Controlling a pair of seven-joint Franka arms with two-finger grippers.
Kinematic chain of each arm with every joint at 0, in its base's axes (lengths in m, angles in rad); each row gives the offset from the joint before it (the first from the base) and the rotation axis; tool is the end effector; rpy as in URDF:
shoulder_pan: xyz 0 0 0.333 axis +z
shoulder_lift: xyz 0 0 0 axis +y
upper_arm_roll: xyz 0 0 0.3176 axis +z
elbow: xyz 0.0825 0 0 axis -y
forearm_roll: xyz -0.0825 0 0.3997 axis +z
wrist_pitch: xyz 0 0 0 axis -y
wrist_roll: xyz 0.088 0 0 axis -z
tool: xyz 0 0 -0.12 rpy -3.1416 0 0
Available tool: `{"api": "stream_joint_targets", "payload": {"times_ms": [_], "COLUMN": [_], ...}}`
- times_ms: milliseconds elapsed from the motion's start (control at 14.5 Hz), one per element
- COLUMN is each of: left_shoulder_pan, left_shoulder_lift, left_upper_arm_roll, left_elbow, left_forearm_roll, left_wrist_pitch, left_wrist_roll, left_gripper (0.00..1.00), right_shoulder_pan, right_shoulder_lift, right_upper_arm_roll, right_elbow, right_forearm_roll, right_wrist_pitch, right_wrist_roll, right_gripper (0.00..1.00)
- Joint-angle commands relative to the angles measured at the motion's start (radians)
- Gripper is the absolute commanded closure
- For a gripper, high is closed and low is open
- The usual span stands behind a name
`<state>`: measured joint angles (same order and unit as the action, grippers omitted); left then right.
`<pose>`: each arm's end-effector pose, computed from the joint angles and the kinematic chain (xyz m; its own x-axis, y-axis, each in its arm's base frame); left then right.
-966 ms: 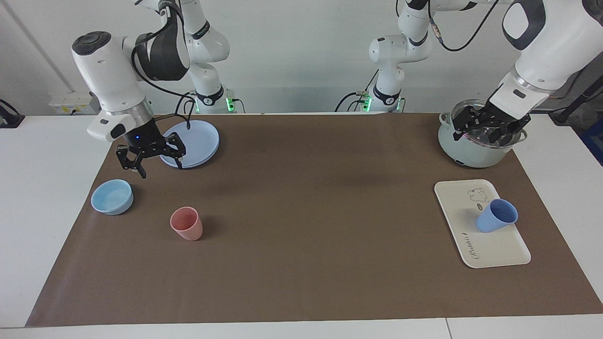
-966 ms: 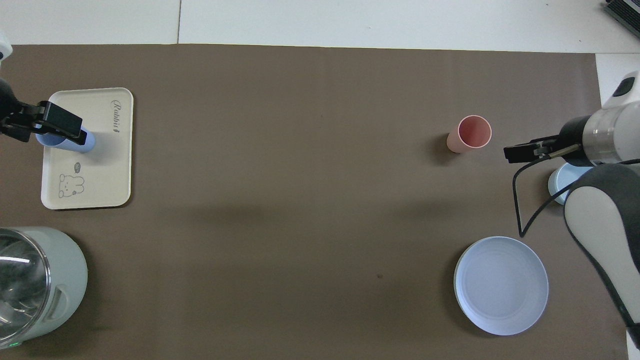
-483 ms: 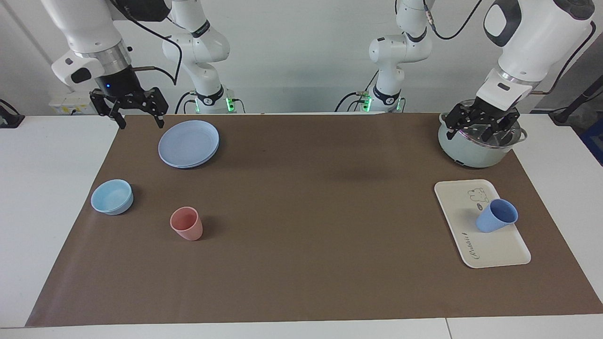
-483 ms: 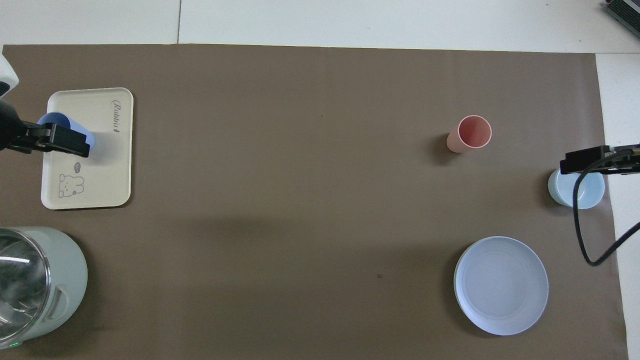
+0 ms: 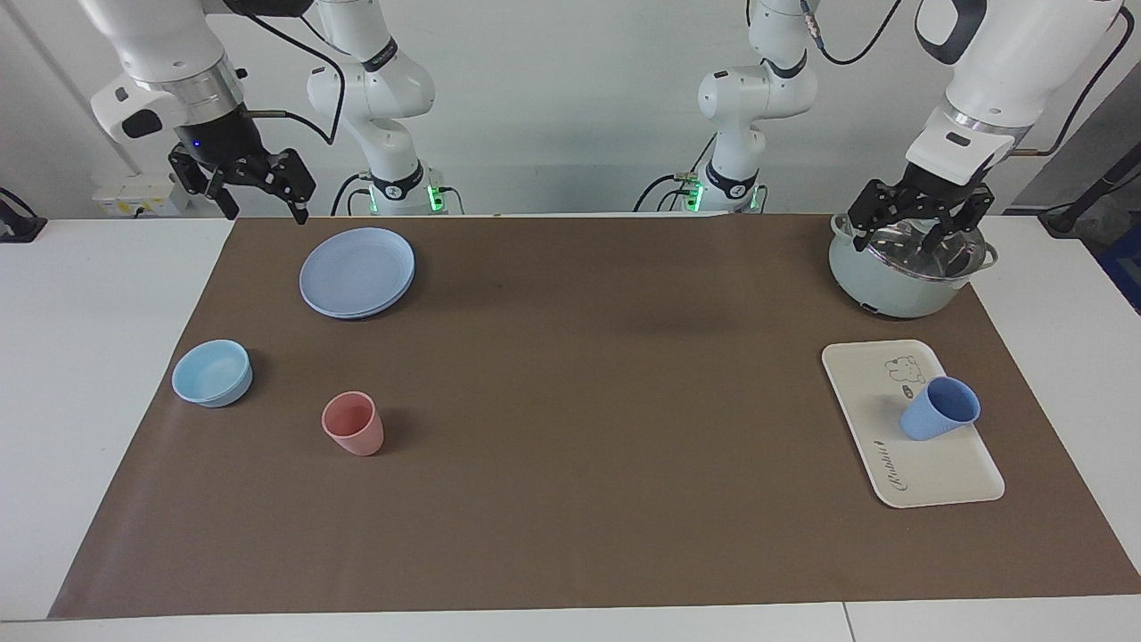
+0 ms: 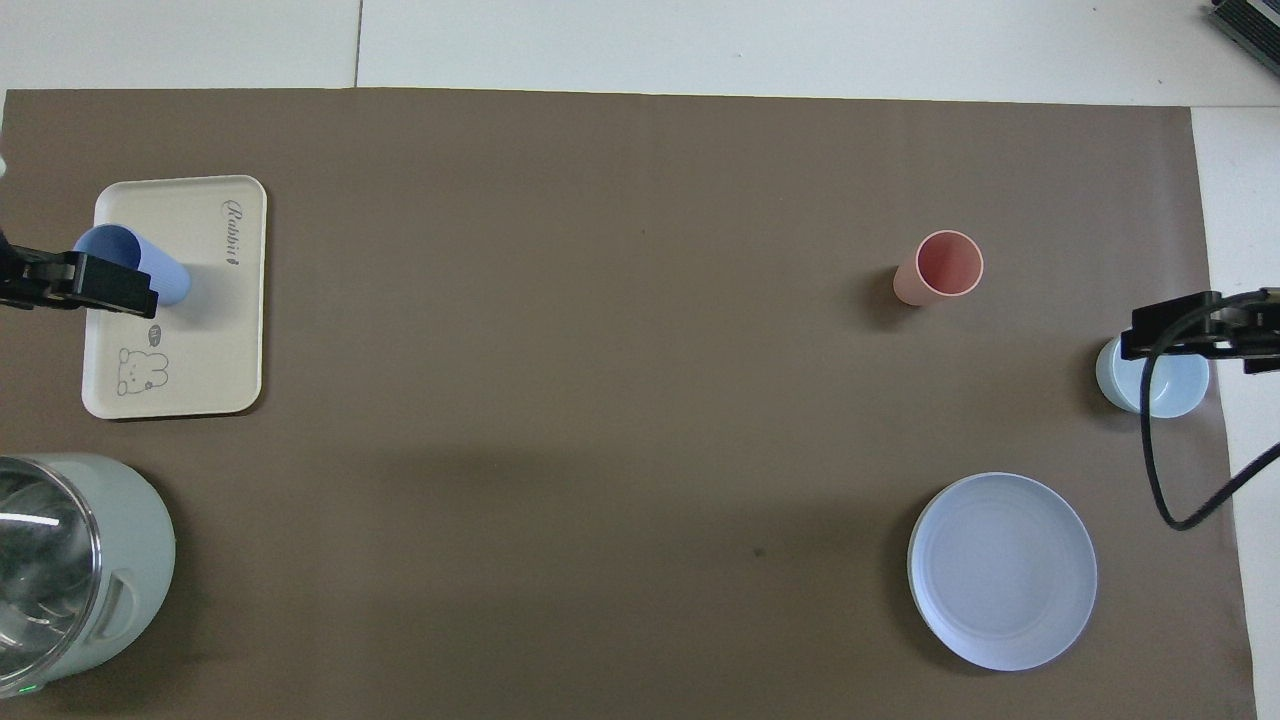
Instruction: Place cup on tray
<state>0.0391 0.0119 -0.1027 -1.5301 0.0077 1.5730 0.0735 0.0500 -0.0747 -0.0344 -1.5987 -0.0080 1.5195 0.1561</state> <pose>0.5740 -0.0353 0.6264 0.9902 -0.1366 0.0305 -0.1364 -0.9906 -0.0087 0.5414 0.0067 0.6366 0.9901 -0.1403 -0.0036 -0.1403 -0.9901 0.0061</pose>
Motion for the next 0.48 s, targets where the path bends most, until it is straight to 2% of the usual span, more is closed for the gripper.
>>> {"api": "stream_joint_targets", "payload": {"times_ms": [0, 414], "left_shoulder_pan": [-0.002, 0.004], "left_shoulder_lift": [-0.026, -0.026], "left_upper_arm_roll": [0.008, 0.009], "left_elbow": [-0.025, -0.018], "left_forearm_roll": [0.020, 0.020], "left_wrist_pitch": [-0.007, -0.001], "left_wrist_roll": [0.014, 0.017], "left_gripper": [0.00, 0.00], "right_shoulder_pan": [0.027, 0.019], "right_shoulder_lift": [-0.028, -0.039], "right_upper_arm_roll": [0.014, 0.011], "right_elbow": [-0.053, -0.053], "right_forearm_roll": [-0.018, -0.010], "right_wrist_pitch": [0.011, -0.005], "right_wrist_roll": [0.059, 0.030], "right_gripper": [0.00, 0.00]}}
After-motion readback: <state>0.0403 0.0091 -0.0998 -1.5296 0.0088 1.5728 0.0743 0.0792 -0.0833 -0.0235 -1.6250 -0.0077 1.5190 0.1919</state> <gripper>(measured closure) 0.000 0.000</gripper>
